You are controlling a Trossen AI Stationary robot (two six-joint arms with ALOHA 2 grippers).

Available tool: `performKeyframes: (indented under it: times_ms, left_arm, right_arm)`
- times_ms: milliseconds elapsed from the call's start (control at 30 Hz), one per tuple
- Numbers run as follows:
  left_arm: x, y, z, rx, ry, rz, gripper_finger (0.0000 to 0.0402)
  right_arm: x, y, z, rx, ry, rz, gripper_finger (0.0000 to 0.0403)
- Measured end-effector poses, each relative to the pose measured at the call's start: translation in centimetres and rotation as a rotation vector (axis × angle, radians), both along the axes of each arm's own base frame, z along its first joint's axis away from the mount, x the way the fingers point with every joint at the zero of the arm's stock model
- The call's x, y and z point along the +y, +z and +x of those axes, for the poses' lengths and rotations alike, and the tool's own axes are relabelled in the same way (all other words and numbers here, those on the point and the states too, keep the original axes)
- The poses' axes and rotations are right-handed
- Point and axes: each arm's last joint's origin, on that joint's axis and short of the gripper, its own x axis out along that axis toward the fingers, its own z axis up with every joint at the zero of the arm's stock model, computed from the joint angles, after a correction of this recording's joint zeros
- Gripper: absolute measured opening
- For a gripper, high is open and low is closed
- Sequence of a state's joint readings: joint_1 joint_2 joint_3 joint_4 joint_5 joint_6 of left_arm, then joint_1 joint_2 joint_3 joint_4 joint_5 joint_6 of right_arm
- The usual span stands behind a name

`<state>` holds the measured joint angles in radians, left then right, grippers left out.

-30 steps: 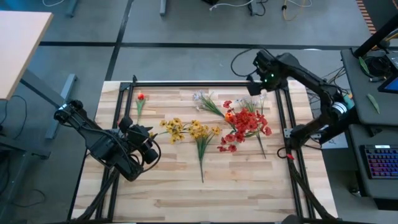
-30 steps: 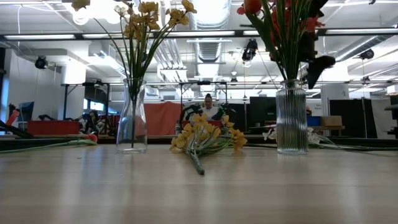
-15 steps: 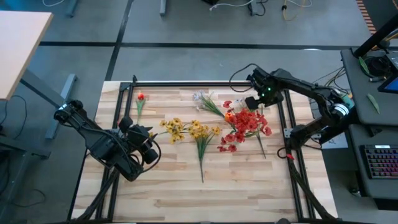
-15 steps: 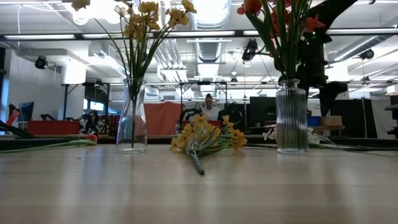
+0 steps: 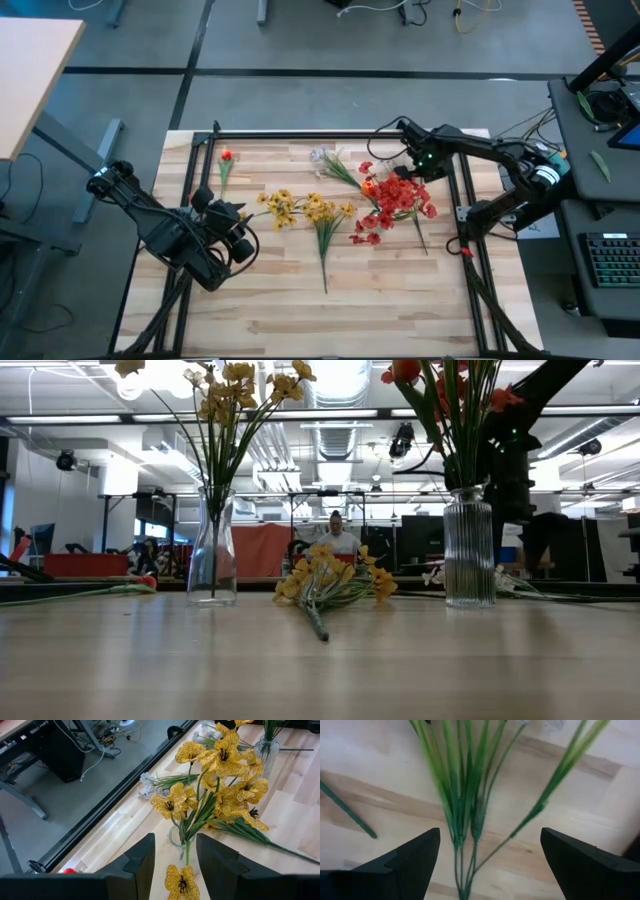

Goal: Sort flowers into vase by color
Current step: Put the right white flower into the left transparent vase

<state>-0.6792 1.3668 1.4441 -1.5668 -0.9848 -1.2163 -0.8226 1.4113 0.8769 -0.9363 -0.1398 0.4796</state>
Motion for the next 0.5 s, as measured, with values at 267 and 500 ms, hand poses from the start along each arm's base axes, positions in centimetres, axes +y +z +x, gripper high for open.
performKeyframes:
  times_ms: [267,500]
  left_arm:
    - [0.0,0.0,0.0,-0.001,0.000,0.000,0.0129]
    - [0.0,0.0,0.0,-0.001,0.000,0.000,0.0129]
  right_arm:
    - [1.0,-0.6,1.0,-0.013,0.004,-0.012,0.0338]
    - [2.1,-0.7,1.9,0.028,0.011,-0.045,0.0338]
